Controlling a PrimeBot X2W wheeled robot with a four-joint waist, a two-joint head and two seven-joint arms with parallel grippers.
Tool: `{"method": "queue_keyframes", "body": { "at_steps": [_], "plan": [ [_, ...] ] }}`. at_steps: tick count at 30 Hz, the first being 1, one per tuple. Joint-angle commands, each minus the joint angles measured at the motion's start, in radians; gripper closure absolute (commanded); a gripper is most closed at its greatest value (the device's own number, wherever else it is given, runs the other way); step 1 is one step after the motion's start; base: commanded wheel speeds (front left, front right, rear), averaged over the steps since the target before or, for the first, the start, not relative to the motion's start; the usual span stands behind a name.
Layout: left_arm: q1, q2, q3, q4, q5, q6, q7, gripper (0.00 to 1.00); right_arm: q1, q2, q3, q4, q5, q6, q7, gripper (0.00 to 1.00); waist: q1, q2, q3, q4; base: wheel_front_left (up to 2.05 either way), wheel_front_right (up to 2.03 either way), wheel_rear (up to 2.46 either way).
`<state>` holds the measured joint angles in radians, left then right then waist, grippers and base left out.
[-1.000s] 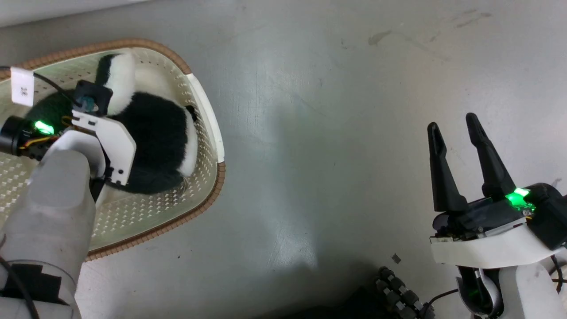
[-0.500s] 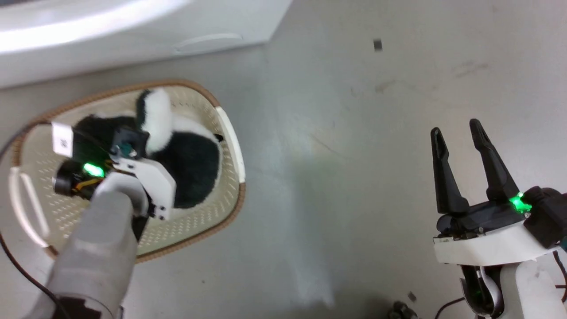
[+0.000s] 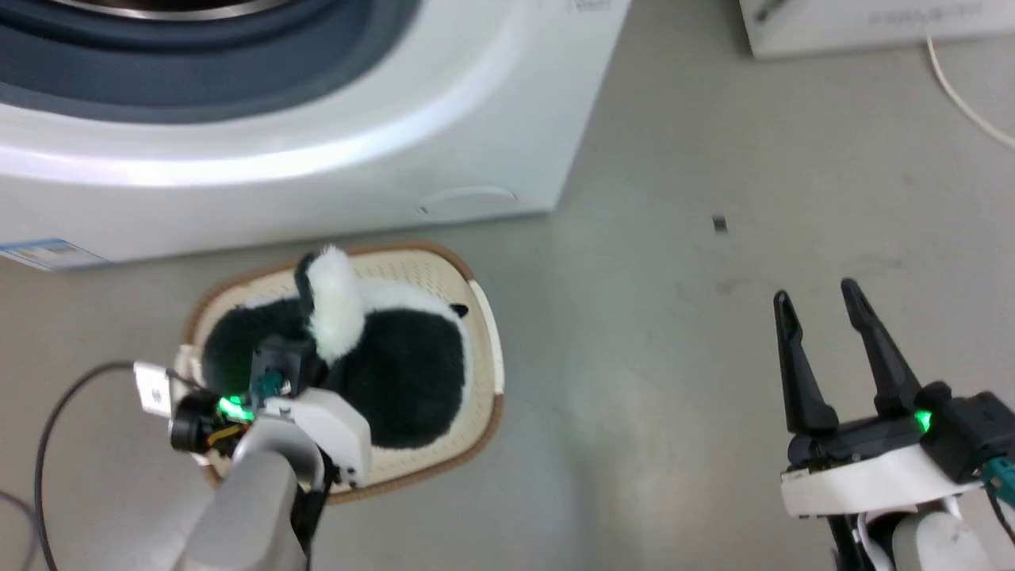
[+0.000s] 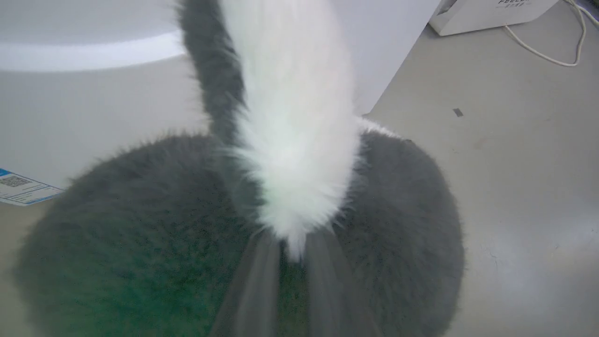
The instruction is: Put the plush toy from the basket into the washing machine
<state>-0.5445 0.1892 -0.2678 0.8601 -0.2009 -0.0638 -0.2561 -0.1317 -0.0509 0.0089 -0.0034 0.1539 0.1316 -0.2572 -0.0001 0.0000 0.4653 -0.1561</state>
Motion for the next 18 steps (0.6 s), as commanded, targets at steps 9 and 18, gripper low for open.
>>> {"method": "queue_keyframes", "body": {
  "at_steps": [9,18],
  "plan": [
    [0.206,-0.039,0.079,-0.265,-0.001,0.016,-0.006,1.0,0.076,0.001,-0.004,0.016,-0.042,-0.001,-0.005,0.0,0.0001,0.0,-0.17,0.086,0.0,0.0,0.0],
    [0.316,-0.07,0.17,-0.486,0.016,0.019,-0.006,1.0,0.106,0.001,0.002,0.015,-0.03,-0.001,-0.005,0.0,0.0001,0.0,-0.217,0.088,0.0,0.0,0.0]
  ]
}}
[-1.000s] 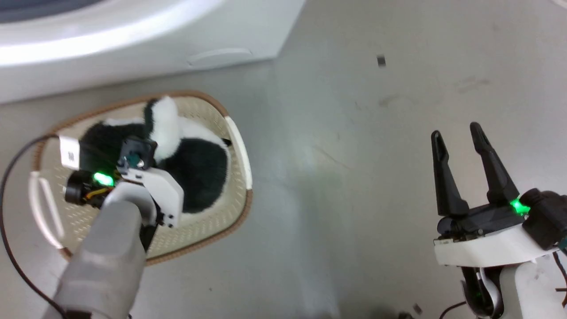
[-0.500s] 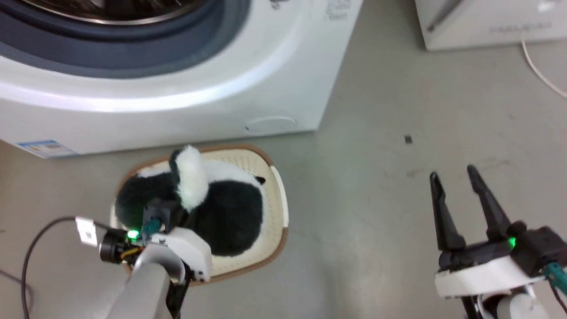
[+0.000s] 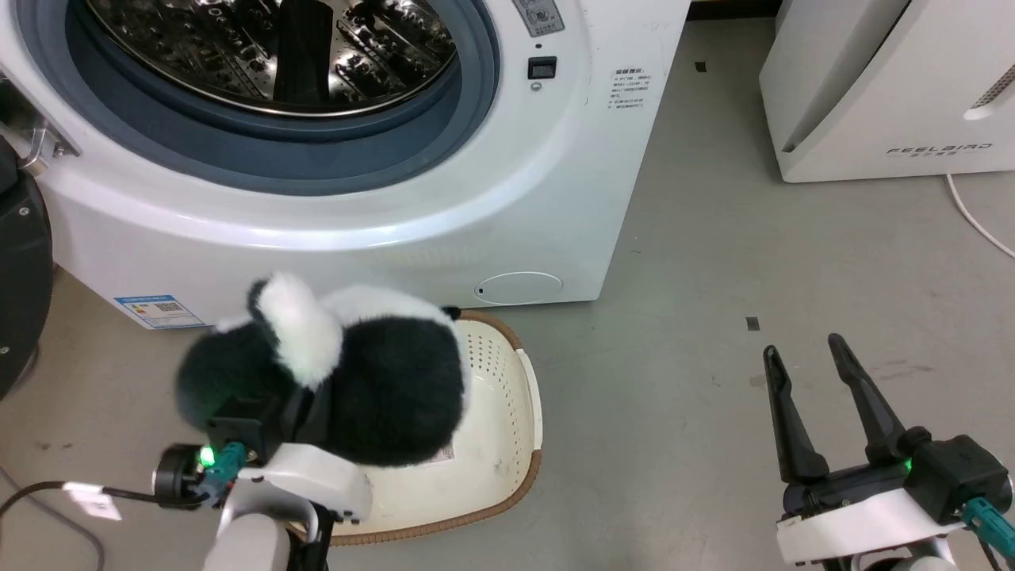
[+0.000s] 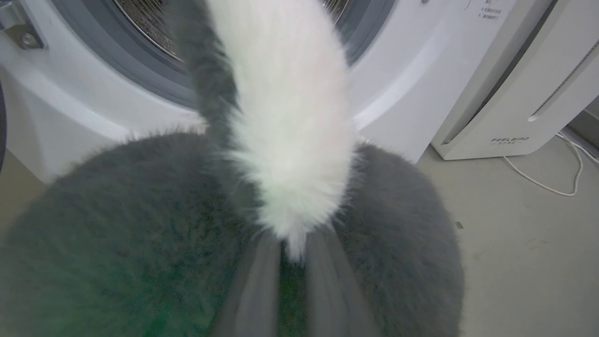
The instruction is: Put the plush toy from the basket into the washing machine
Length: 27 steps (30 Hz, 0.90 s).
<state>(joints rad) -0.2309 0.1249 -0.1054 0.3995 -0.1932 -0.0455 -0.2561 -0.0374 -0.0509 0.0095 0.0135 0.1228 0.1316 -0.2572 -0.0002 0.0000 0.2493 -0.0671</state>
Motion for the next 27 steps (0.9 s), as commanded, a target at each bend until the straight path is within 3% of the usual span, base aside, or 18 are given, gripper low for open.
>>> {"method": "queue_keyframes", "body": {
  "at_steps": [1,13,19,27],
  "plan": [
    [0.007,-0.008,0.015,-0.053,0.012,-0.002,-0.006,1.0,0.013,0.001,0.003,-0.003,0.002,-0.001,-0.005,0.0,0.0002,0.0,-0.001,-0.002,0.0,0.0,0.0],
    [-0.087,0.016,0.114,-0.315,0.028,-0.048,-0.006,1.0,-0.016,0.001,0.02,-0.025,0.019,-0.001,-0.005,0.0,0.0002,0.0,0.095,-0.048,0.0,0.0,0.0],
    [-0.267,0.089,0.165,-0.317,0.013,-0.064,-0.006,1.0,-0.06,0.001,0.027,-0.047,0.034,-0.001,-0.005,0.0,0.0002,0.0,0.206,-0.097,0.0,0.0,0.0],
    [-0.602,0.223,0.198,-0.216,-0.015,-0.075,0.035,1.0,-0.12,0.001,0.045,-0.085,0.072,-0.001,-0.005,0.0,0.0002,0.0,0.374,-0.164,0.0,0.0,0.0]
  ]
}}
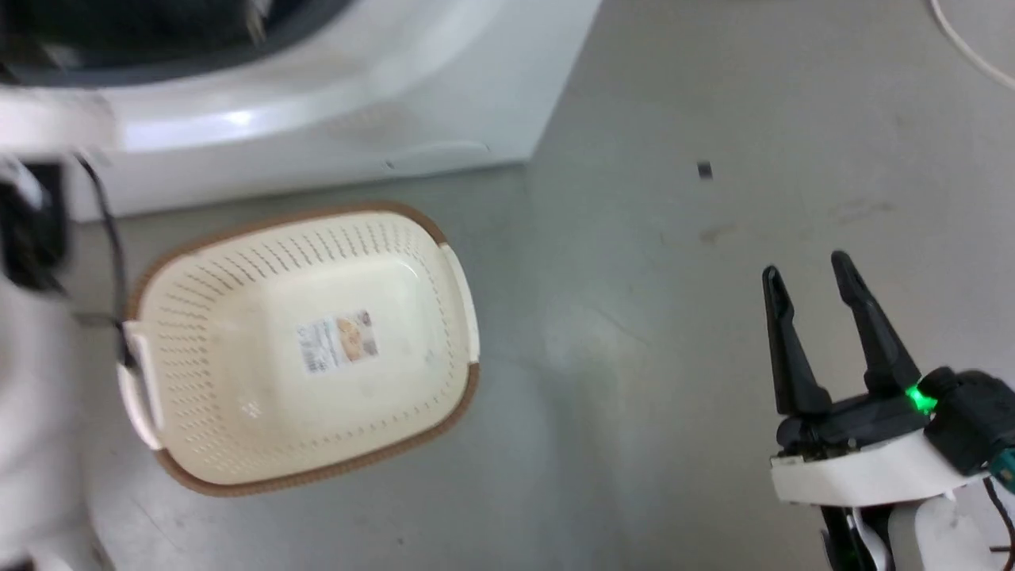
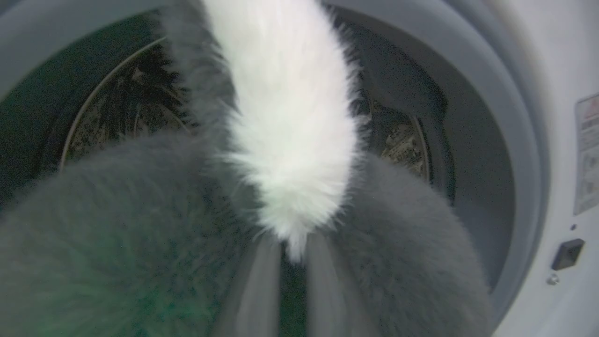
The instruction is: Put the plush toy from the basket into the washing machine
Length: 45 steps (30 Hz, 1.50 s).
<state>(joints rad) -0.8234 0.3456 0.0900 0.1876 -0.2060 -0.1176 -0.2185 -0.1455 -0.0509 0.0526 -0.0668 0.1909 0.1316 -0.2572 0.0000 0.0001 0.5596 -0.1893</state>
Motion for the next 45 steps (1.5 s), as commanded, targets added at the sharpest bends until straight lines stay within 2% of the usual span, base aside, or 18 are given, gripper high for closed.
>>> {"method": "queue_keyframes", "body": {
  "at_steps": [1,9,16,21,25,29,35,36,37,38,45],
  "plan": [
    [-0.052,0.018,0.004,0.017,-0.003,-0.003,0.006,1.0,-0.019,0.001,0.005,-0.009,0.01,-0.001,-0.005,0.0,0.0,-0.0001,0.083,-0.049,0.0,0.0,0.0],
    [-0.396,0.131,-0.02,0.242,0.003,-0.008,0.035,1.0,-0.056,0.001,0.037,-0.034,0.048,-0.001,-0.005,0.0,0.0,-0.0001,0.212,-0.094,0.0,0.0,0.0],
    [-0.596,0.175,-0.079,0.434,0.054,-0.009,0.037,1.0,-0.077,0.001,0.053,-0.043,0.065,-0.001,-0.005,0.0,0.0,-0.0001,0.274,-0.11,0.0,0.0,0.0],
    [-0.658,0.186,-0.131,0.555,0.076,-0.01,0.065,1.0,-0.087,0.001,0.051,-0.048,0.067,-0.001,-0.005,0.0,0.0,-0.0001,0.291,-0.112,0.0,0.0,0.0],
    [-0.69,0.189,-0.199,0.666,0.075,-0.012,0.129,1.0,-0.096,0.001,0.047,-0.056,0.067,-0.001,-0.005,0.0,0.0,-0.0001,0.306,-0.108,0.0,0.0,0.0],
    [-0.703,0.187,-0.319,0.74,-0.013,-0.013,0.217,1.0,-0.103,0.001,0.05,-0.061,0.07,-0.001,-0.005,0.0,0.0,-0.0001,0.317,-0.098,0.0,0.0,0.0],
    [-0.703,0.218,-0.425,0.754,-0.109,-0.013,0.208,1.0,-0.113,0.001,0.05,-0.055,0.066,-0.001,-0.005,0.0,0.0,-0.0001,0.31,-0.083,0.0,0.0,0.0],
    [-0.702,0.222,-0.435,0.758,-0.119,-0.013,0.195,0.93,-0.115,0.001,0.048,-0.054,0.064,-0.001,-0.005,0.0,0.0,-0.0001,0.306,-0.08,0.0,0.0,0.0],
    [-0.701,0.226,-0.443,0.762,-0.126,-0.013,0.181,0.26,-0.117,0.001,0.046,-0.052,0.062,-0.001,-0.005,0.0,0.0,-0.0001,0.3,-0.077,0.0,0.0,0.0],
    [-0.699,0.227,-0.45,0.769,-0.135,-0.013,0.17,0.0,-0.118,0.001,0.043,-0.049,0.058,-0.001,-0.005,0.0,0.0,-0.0001,0.294,-0.074,0.0,0.0,0.0],
    [-0.644,0.187,-0.484,0.823,-0.2,-0.013,0.085,0.0,-0.109,0.001,0.025,-0.023,0.025,-0.001,-0.005,0.0,0.0,-0.0001,0.203,-0.031,0.0,0.0,0.0]
  ]
}}
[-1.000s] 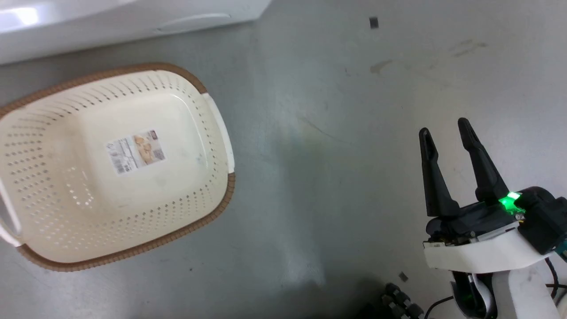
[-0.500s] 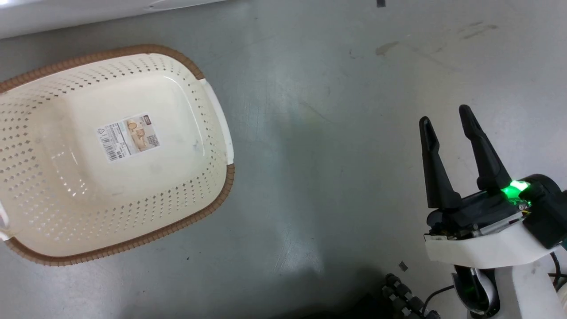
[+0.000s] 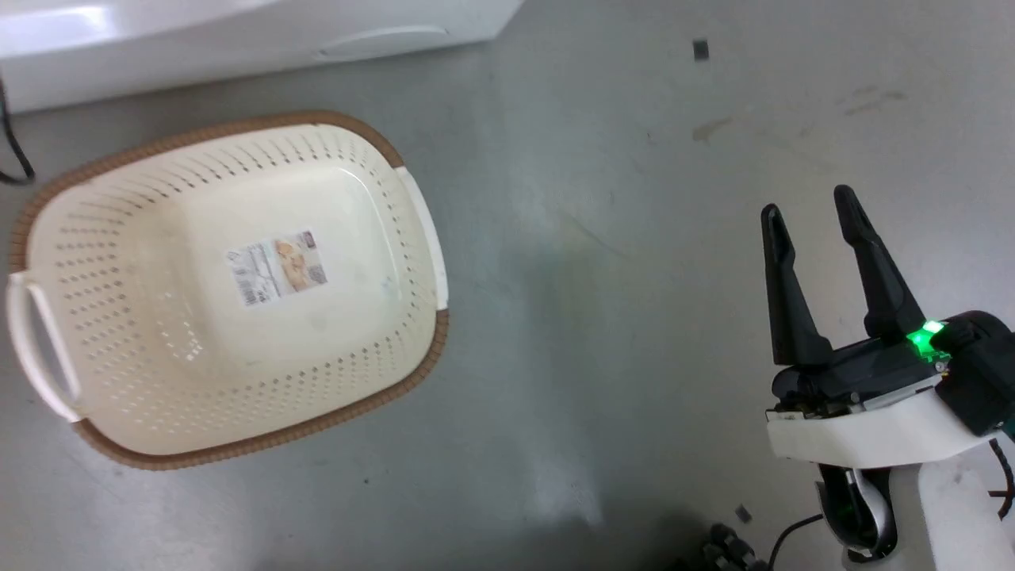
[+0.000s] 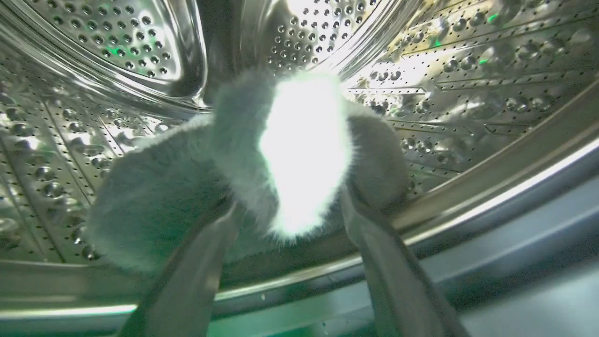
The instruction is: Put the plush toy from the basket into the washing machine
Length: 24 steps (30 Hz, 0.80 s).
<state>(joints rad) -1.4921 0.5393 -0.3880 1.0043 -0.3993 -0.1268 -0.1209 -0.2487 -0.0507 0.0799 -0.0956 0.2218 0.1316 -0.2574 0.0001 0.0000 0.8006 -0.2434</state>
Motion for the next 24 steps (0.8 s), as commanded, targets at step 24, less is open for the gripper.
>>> {"method": "queue_keyframes", "body": {
  "at_steps": [24],
  "plan": [
    [0.745,-0.19,0.092,-0.46,-0.035,0.081,-0.141,0.0,0.14,0.001,-0.063,0.106,-0.101,-0.001,-0.004,0.0,-0.0001,0.0,-0.522,0.215,0.0,0.0,0.0]
  ]
}}
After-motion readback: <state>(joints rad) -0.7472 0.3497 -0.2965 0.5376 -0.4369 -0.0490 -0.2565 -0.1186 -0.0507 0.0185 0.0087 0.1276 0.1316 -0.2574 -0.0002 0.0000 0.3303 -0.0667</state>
